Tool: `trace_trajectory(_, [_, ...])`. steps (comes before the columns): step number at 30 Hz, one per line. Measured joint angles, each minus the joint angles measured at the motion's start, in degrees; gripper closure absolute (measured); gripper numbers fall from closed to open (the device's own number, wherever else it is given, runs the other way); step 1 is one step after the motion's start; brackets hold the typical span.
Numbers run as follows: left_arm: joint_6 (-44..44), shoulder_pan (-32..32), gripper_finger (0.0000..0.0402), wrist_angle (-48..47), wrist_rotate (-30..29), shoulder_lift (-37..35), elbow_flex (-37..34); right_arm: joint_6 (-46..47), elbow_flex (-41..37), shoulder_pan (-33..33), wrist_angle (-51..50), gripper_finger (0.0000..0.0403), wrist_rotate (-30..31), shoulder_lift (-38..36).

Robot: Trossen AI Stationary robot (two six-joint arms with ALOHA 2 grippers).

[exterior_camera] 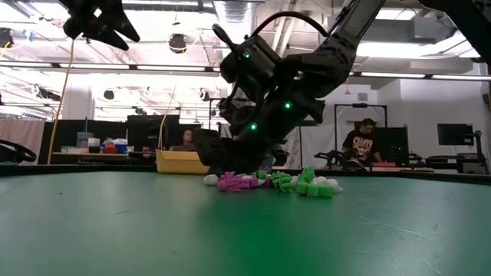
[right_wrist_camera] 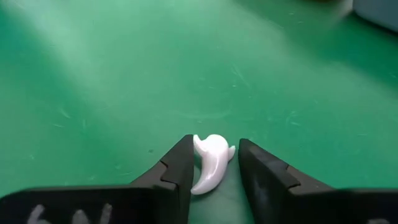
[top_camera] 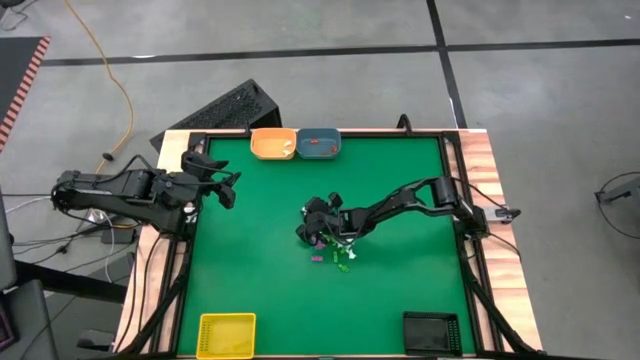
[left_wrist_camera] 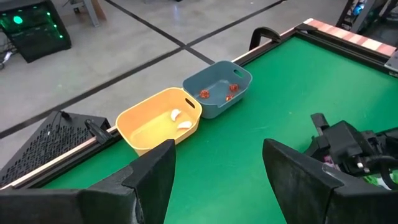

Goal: Sort Halloween decoration
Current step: Put the white ghost into the orange bin

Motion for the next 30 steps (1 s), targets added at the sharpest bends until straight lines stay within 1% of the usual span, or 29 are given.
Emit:
trace_trajectory(19, [-0.6, 0.0, 0.017, 0.0, 0.0, 0.0, 0.0, 0.0, 0.0, 0.2, -1.5, 0.0343, 0.0, -0.1])
trace_trajectory(30, [-0.6, 0.0, 0.017, 0.0, 0.0, 0.0, 0.0, 0.0, 0.0, 0.2, -1.2, 0.0371, -0.1, -0.1])
